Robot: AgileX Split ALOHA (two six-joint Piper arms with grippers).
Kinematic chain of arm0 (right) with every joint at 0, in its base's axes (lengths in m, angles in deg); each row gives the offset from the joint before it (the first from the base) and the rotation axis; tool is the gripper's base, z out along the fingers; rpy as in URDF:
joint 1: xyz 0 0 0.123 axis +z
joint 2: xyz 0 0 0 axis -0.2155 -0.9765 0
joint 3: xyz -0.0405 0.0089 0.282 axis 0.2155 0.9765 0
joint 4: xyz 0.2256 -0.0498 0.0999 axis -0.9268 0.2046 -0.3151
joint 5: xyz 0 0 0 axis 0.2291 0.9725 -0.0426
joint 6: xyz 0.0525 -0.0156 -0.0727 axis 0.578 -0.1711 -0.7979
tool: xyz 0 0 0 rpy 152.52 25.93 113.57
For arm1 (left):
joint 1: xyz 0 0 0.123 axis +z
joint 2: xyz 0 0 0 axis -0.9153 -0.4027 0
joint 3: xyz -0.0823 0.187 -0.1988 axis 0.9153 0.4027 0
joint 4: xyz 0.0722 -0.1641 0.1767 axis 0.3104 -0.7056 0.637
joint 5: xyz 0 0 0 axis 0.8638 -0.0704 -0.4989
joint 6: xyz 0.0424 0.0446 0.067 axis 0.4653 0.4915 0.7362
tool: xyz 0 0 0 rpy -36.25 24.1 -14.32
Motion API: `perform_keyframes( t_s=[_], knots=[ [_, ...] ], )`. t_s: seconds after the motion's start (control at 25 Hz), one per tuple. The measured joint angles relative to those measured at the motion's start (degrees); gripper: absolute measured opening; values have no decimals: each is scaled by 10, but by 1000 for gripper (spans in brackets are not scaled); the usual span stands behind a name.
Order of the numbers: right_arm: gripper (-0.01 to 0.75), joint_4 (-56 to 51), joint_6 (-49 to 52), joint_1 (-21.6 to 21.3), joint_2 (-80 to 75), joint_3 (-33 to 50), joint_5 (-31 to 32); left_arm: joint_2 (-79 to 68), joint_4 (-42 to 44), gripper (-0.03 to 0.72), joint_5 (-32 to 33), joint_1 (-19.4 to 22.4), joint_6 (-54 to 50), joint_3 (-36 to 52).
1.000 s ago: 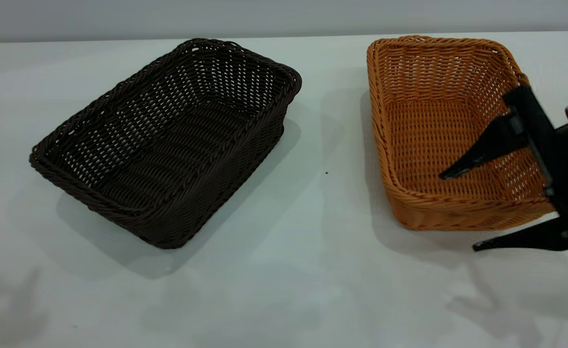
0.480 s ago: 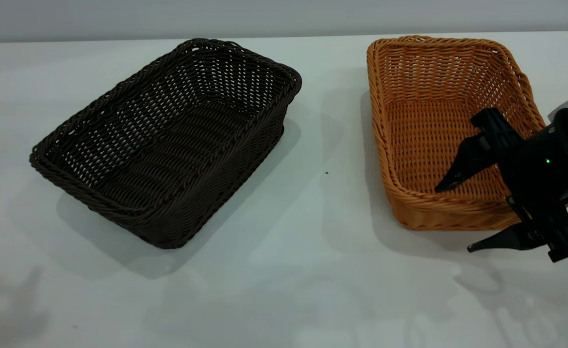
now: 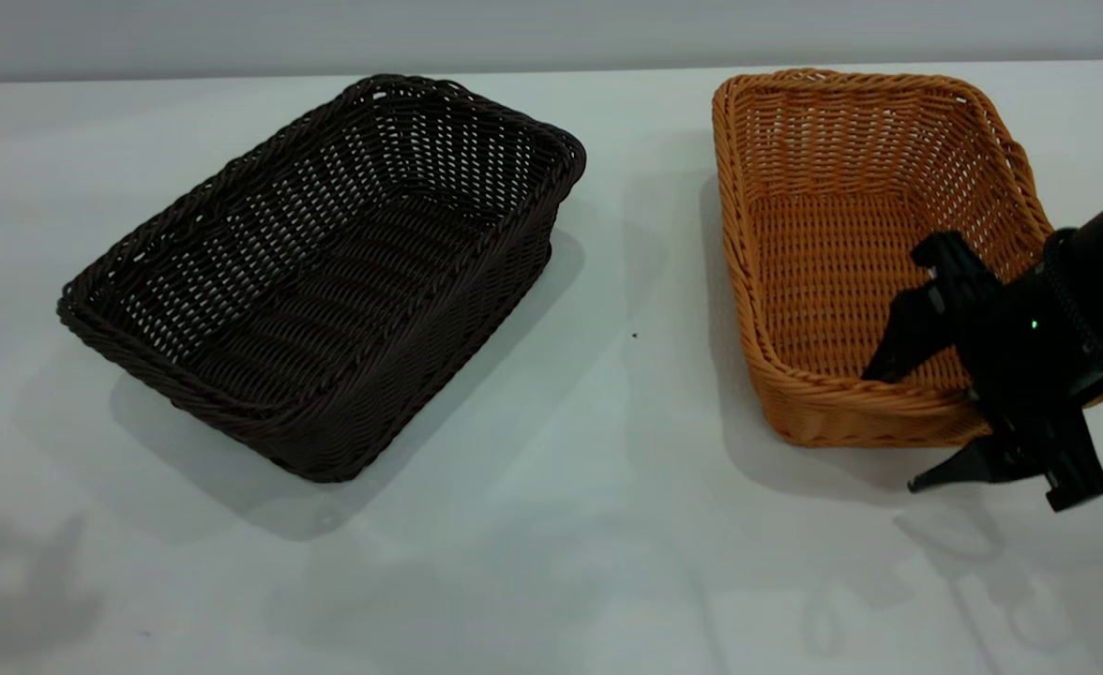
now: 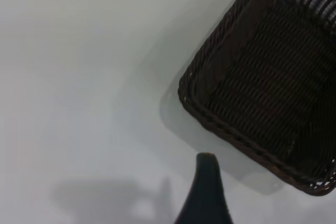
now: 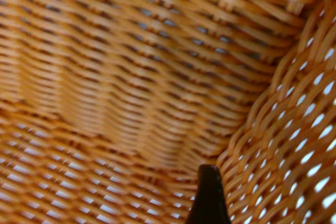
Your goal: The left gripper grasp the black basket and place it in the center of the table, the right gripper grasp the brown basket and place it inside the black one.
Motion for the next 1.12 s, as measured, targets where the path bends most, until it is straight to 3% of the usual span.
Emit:
perform_keyframes(
  t_s=[0.16,0.32,0.44,0.92,1.12],
  knots=[
    [431,0,0,0,-8,-4,-3,-39,0,548,-2,0,6,0],
    [286,0,0,0,-9,-4,-3,-97,-6,548,-5,0,6,0],
    [228,-4,1,0,-9,-4,-4,-143,-17,548,-17,0,2,0],
    [215,-5,0,0,-9,-4,-4,-310,-30,548,-95,0,-14,-6],
    [213,-5,-8,0,-9,-4,-4,-349,-30,548,-90,0,12,-83]
  ],
)
